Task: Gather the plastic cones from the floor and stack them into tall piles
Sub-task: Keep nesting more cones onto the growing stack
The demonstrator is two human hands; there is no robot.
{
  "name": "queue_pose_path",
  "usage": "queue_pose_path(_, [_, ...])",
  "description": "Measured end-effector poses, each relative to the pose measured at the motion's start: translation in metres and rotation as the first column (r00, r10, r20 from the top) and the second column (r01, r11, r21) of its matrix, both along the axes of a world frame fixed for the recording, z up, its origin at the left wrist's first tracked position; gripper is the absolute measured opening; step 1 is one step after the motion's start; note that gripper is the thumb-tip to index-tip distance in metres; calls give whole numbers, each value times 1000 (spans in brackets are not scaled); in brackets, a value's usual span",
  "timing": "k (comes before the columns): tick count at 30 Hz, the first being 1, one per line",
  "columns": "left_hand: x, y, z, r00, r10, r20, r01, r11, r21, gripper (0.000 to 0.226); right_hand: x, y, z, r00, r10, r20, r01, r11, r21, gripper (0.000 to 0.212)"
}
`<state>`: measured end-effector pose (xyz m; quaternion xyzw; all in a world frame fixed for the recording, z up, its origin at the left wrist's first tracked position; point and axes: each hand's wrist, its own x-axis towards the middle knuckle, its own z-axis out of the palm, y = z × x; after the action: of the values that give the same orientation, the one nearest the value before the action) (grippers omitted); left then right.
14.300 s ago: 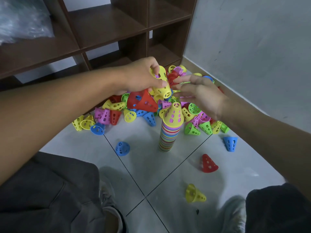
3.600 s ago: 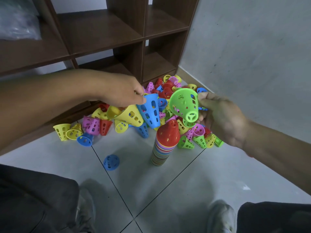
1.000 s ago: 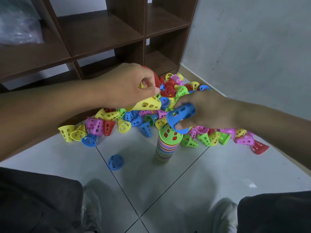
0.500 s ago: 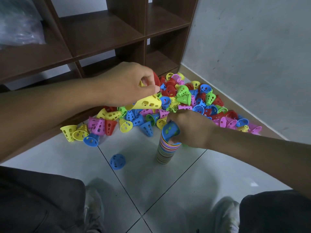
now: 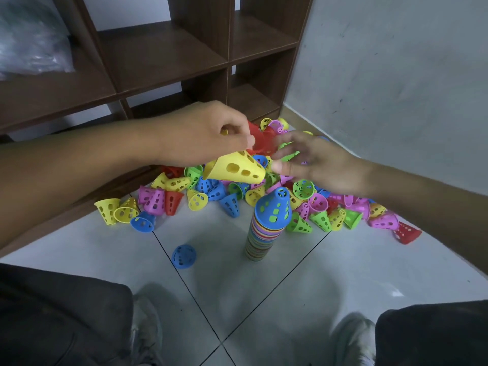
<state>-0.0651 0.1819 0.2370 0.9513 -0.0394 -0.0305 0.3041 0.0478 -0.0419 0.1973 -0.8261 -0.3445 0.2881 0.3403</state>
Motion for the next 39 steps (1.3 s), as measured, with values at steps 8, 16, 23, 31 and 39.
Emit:
queue_pose_path(8, [-6, -14, 11, 996, -72, 46, 80, 975, -207, 26, 3, 0, 5, 853, 115, -510, 51, 953, 299, 80])
queue_pose_path(16, [-7, -14, 16, 997, 26, 78, 9, 910, -415, 26, 9, -3, 13, 816, 190, -546, 58, 912, 405, 64])
queue_pose_path(23, [-9, -15, 19, 991, -40, 130, 79, 946, -314, 20, 8, -2, 18, 803, 169, -571, 85, 917, 391, 72])
queue_pose_path(31, [-9, -10, 17, 982, -32, 186, 47, 996, -78, 18, 18, -6, 26, 927, 35, -374, 44, 978, 201, 61])
queue_pose_path(39, [-9, 2, 15, 989, 0, 150, -5, 999, 38, 18, 18, -15, 42, 968, 112, 226, -71, 981, -183, 46])
